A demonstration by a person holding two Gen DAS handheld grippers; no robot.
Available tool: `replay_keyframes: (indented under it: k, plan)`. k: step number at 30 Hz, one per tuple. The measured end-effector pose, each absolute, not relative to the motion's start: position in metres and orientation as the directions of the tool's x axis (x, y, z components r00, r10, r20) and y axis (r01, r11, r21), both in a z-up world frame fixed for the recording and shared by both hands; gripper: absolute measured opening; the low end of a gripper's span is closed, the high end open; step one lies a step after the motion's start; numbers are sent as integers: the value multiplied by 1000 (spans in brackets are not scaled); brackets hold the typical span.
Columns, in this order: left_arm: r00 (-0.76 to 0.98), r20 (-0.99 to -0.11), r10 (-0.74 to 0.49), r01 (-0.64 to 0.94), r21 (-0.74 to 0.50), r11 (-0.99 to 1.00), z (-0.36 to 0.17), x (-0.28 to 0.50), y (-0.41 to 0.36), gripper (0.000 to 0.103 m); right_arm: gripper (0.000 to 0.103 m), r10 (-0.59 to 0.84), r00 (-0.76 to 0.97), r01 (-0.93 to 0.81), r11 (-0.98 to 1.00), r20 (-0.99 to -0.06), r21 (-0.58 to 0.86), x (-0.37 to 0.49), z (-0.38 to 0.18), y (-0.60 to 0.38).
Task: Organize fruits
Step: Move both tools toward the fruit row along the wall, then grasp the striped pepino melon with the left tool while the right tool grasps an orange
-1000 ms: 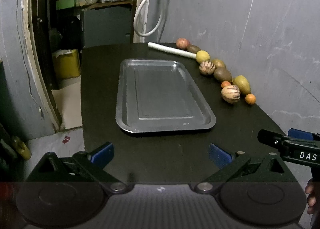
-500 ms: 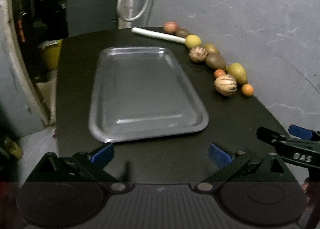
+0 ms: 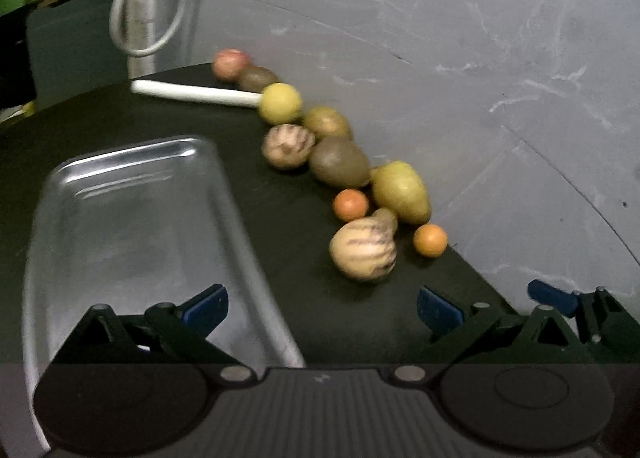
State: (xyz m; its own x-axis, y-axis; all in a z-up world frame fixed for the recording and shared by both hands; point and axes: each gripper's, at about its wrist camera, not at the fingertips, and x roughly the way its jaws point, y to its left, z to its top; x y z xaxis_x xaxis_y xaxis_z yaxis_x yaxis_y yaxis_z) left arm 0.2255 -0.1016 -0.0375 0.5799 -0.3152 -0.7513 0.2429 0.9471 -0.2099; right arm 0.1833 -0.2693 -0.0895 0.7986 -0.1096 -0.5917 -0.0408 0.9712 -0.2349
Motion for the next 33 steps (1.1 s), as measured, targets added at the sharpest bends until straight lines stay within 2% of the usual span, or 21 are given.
replay_keyframes:
  k: [4,10,16,27,33]
  plan:
    - [551,-771,-320,272,-197,942,-47,252,-123,102,99,-124,811,-66,952,-571,-300,197,-95,-263]
    - [504,-801,-323,296,-191,936,-62,276,-144,102,89,-154,823,-89,916,-547,-392,216,-101,-257]
    - [470,-822,-321,281,-205,938,-70,292,-152,96,80,-161,819,-114,894,-551,-432,235,-108,-257]
    - [427,-838,-340,286,-232,930,-79,305,-155,72,52,-151,802,-119,908,-578,-403,261,-106,-262]
    - [419,-840,-343,278,-241,930,-83,307,-154,61,45,-133,802,-128,913,-582,-386,259,-111,-267]
